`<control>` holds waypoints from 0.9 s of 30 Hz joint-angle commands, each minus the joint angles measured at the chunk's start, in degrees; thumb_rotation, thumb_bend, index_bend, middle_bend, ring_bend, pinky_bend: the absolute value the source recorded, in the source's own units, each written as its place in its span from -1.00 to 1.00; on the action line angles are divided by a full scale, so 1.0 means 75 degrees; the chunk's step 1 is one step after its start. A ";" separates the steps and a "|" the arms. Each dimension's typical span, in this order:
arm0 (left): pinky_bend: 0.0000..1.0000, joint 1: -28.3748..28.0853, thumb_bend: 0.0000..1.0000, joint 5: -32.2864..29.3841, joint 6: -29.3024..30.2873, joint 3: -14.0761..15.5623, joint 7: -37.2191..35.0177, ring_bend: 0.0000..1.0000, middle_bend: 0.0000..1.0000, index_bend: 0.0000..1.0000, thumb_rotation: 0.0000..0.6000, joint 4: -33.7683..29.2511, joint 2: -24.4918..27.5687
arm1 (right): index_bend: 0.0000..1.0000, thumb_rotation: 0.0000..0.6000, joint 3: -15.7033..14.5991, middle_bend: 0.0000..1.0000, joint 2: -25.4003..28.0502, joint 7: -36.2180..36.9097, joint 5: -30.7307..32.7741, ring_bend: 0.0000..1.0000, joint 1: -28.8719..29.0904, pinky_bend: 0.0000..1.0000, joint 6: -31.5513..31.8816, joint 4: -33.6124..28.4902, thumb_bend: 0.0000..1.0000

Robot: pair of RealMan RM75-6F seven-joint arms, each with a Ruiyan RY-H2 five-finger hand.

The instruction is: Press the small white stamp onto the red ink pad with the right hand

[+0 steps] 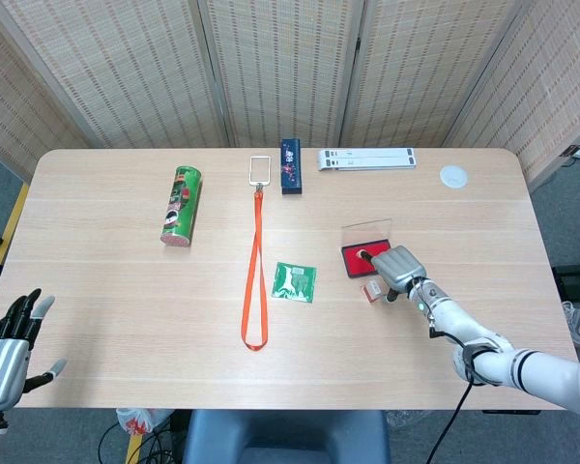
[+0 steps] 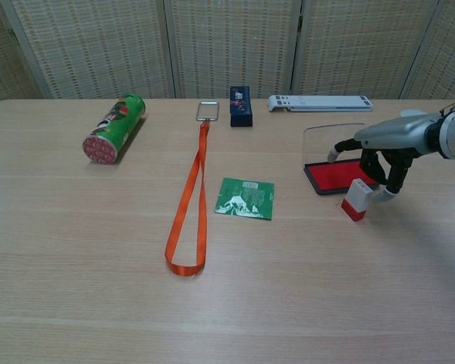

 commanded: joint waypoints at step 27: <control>-0.47 0.0048 -0.60 -0.0122 0.0117 -0.0115 -0.0131 -0.87 -0.89 -0.82 1.00 -0.0073 0.0067 | -0.94 1.00 -0.0671 -0.39 0.1061 0.0518 -0.3197 -0.53 -0.4291 -0.45 0.7264 -0.1217 -0.61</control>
